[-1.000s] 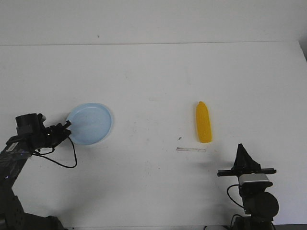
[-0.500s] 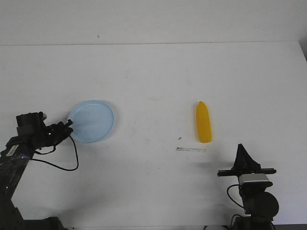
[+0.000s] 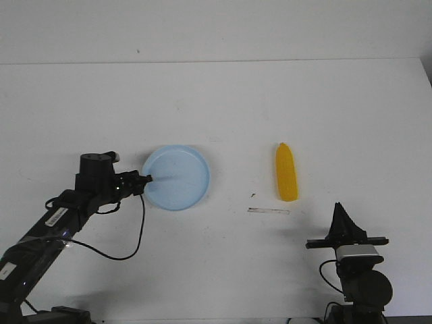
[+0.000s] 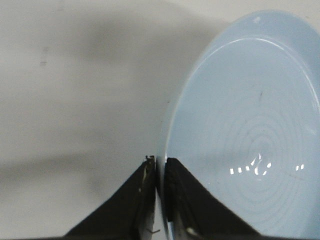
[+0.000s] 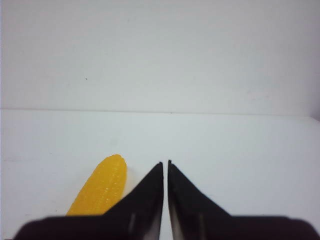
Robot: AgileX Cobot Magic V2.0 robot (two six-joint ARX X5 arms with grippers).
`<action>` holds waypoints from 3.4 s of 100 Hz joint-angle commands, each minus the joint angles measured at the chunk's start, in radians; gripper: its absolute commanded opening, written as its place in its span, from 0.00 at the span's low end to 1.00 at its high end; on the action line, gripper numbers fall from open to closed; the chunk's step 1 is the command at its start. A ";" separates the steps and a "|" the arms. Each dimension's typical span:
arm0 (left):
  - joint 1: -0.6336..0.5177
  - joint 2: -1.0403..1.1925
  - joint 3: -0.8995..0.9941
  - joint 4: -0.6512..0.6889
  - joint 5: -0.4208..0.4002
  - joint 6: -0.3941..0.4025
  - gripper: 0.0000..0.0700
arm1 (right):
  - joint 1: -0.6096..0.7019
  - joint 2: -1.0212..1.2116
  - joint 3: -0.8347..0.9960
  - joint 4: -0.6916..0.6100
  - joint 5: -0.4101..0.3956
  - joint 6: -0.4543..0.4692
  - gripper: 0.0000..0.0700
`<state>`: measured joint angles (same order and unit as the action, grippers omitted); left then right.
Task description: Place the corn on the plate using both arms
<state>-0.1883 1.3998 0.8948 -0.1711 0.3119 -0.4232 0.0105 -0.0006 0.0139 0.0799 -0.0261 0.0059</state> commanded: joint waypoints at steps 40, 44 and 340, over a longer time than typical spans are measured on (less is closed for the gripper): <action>-0.211 0.113 0.011 0.137 -0.076 -0.174 0.00 | 0.000 0.002 -0.001 0.010 0.000 -0.003 0.02; -0.221 0.119 0.011 0.148 -0.076 -0.176 0.00 | 0.000 0.002 -0.001 0.010 0.000 -0.003 0.02; 0.204 -1.147 -0.542 0.280 -0.264 0.460 0.00 | 0.000 0.002 -0.001 0.010 0.000 -0.003 0.02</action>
<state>0.0132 0.2539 0.3466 0.0967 0.0490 0.0345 0.0105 -0.0006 0.0139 0.0799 -0.0261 0.0059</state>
